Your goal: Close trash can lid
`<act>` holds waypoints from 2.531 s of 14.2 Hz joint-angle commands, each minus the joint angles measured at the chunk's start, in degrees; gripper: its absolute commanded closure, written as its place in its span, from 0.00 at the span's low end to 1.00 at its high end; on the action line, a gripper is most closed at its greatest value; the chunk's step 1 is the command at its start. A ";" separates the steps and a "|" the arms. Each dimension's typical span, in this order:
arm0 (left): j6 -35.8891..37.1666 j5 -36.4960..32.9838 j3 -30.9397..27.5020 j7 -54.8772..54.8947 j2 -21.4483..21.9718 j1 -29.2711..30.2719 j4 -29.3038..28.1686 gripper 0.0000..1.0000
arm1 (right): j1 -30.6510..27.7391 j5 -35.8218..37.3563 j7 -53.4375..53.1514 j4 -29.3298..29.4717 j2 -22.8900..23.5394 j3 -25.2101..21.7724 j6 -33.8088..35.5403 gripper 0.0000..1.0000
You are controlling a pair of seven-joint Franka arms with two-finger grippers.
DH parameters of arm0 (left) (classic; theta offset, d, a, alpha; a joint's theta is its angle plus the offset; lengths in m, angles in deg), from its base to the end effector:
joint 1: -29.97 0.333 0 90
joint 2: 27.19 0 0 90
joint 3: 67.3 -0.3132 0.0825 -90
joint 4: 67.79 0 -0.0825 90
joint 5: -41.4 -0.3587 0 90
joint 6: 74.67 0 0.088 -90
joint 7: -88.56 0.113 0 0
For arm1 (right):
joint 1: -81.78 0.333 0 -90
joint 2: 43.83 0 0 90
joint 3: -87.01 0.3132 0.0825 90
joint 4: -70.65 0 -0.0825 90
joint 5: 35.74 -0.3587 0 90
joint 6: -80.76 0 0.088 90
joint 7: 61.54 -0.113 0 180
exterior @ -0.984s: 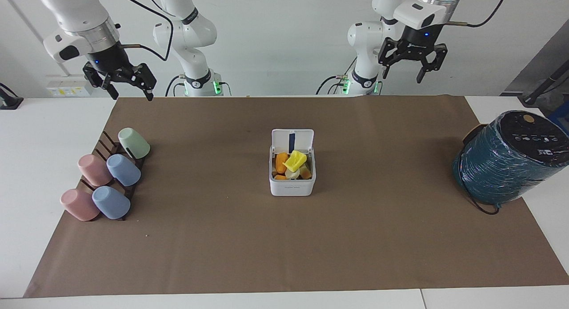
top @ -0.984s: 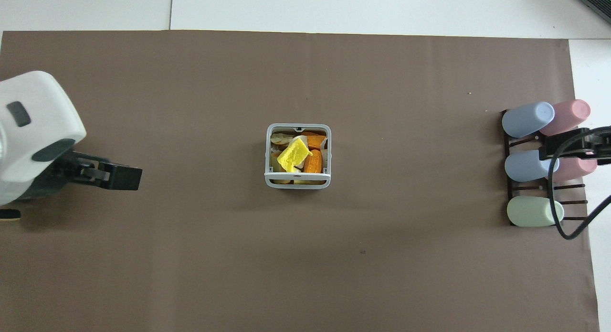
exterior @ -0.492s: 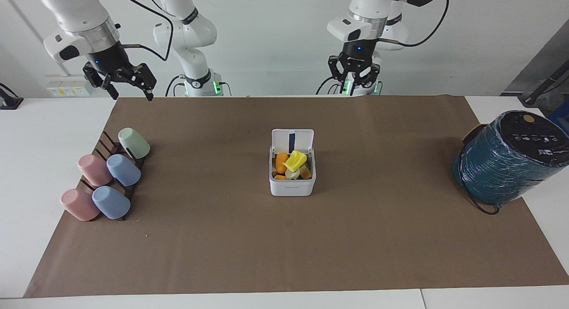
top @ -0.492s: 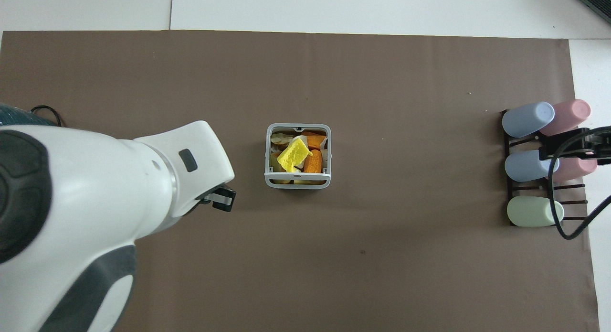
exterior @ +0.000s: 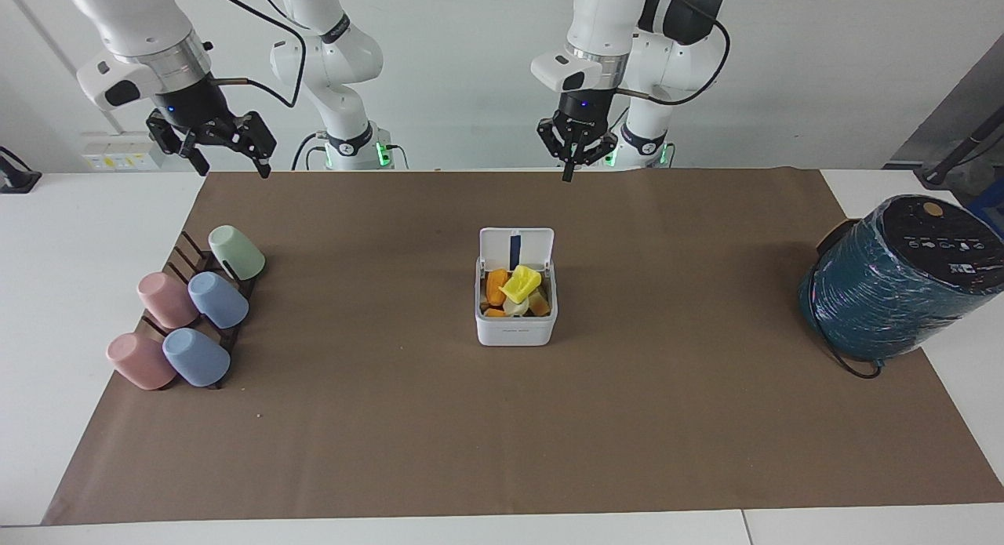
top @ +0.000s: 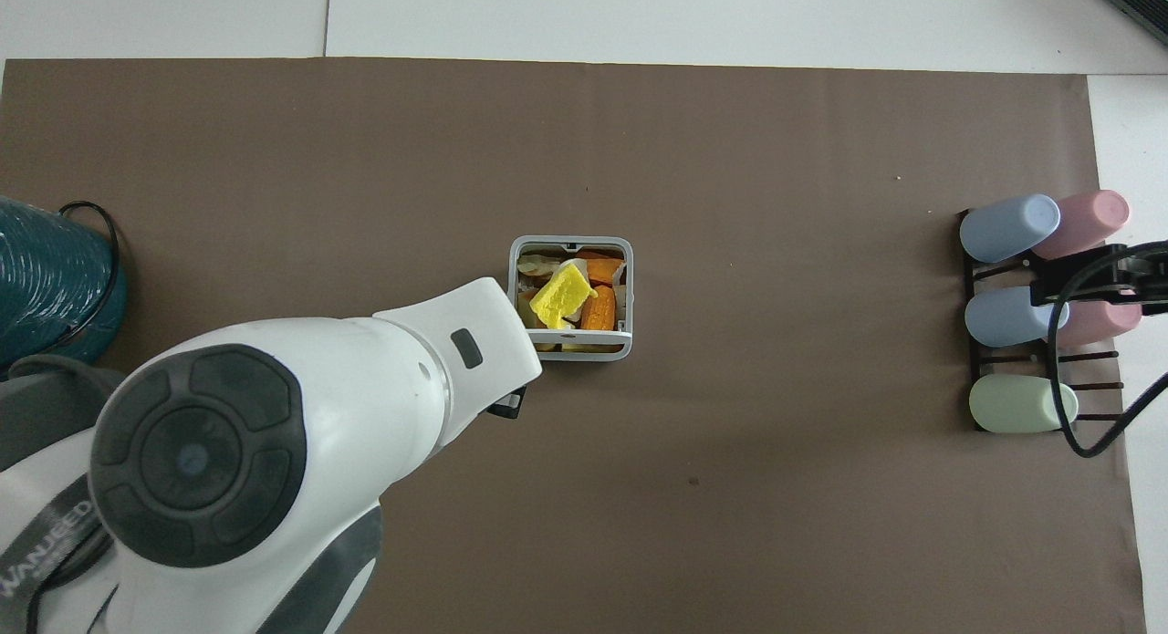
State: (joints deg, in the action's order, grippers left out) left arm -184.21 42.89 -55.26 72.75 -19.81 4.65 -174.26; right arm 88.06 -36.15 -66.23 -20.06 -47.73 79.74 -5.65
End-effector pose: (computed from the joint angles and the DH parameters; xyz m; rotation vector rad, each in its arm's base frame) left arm 0.4058 -0.3197 0.5823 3.0006 -0.5621 0.2470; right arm 0.5018 -0.0103 0.6395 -3.1223 0.1537 0.0126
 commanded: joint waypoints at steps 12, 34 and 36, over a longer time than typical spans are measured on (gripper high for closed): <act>-15.78 0.35 -0.96 -2.56 -11.86 -3.51 -0.50 1.00 | -1.27 -1.26 1.43 -0.52 -0.66 0.77 0.55 0.00; -30.38 -3.34 -1.58 -2.38 -24.52 0.45 1.00 1.00 | -1.27 -1.26 1.43 -0.43 -0.66 0.77 0.63 0.00; -30.29 -3.43 -1.58 -2.38 -24.61 0.44 1.00 1.00 | -1.27 -1.26 1.43 -0.44 -0.66 0.77 0.63 0.00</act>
State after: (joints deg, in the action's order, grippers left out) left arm -213.63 41.46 -57.07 70.73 -42.41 4.53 -173.93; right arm 88.06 -36.15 -66.23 -20.06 -47.73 79.74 -5.65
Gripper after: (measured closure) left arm 0.987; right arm 0.000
